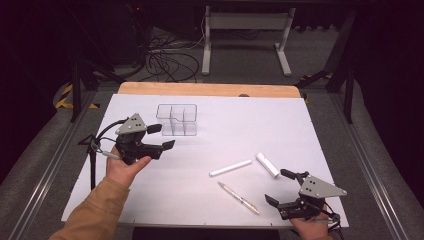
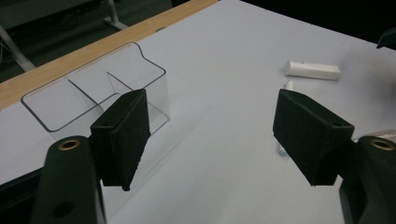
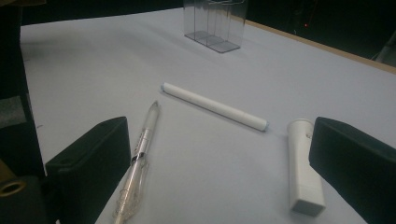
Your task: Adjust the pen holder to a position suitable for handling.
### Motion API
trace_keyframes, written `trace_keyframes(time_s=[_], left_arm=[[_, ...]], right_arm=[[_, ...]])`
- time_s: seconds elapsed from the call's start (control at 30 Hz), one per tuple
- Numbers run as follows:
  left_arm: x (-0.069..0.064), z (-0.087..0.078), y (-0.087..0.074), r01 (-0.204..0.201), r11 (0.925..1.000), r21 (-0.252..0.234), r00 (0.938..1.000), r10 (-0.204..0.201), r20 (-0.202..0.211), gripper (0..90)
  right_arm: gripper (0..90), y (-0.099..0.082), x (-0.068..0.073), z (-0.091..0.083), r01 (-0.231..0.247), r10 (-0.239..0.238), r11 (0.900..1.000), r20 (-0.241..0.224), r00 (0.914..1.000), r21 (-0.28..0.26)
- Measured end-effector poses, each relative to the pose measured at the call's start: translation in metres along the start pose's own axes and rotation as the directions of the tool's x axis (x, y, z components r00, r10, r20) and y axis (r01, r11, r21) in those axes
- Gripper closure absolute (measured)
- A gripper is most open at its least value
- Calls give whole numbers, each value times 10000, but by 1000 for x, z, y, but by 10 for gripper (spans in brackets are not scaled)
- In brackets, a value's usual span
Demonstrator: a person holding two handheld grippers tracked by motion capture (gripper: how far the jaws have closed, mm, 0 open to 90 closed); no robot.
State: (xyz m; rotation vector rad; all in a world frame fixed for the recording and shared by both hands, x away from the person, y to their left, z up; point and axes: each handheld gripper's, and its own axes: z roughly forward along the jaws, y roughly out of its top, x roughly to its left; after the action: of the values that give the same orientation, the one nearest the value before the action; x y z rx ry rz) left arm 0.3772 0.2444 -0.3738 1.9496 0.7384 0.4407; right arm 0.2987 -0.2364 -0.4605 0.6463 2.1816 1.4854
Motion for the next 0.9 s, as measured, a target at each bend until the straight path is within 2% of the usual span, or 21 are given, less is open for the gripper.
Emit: trace_keyframes(time_s=[0.2,0.37,0.53,0.67,0.9], left_arm=[[11,11,8,-378,9986,357,9979,396,-509,293],[16,17,12,-697,9964,482,9950,729,-677,311],[23,24,15,-756,9939,798,9936,818,-775,324],[30,27,18,-469,9924,1135,9920,596,-1112,319],[41,34,19,-222,9906,1350,9952,347,-913,355]], right_arm=[[61,0,0,0,-14,14,10000,-41,10000,-40],[61,0,-1,-1,-23,22,10000,-65,10000,-60],[61,0,-1,-1,-51,51,10000,-72,10000,-66],[61,0,-1,-1,-78,77,9999,-86,9999,-94],[61,0,-1,-1,-81,80,9999,-112,9999,-80]])
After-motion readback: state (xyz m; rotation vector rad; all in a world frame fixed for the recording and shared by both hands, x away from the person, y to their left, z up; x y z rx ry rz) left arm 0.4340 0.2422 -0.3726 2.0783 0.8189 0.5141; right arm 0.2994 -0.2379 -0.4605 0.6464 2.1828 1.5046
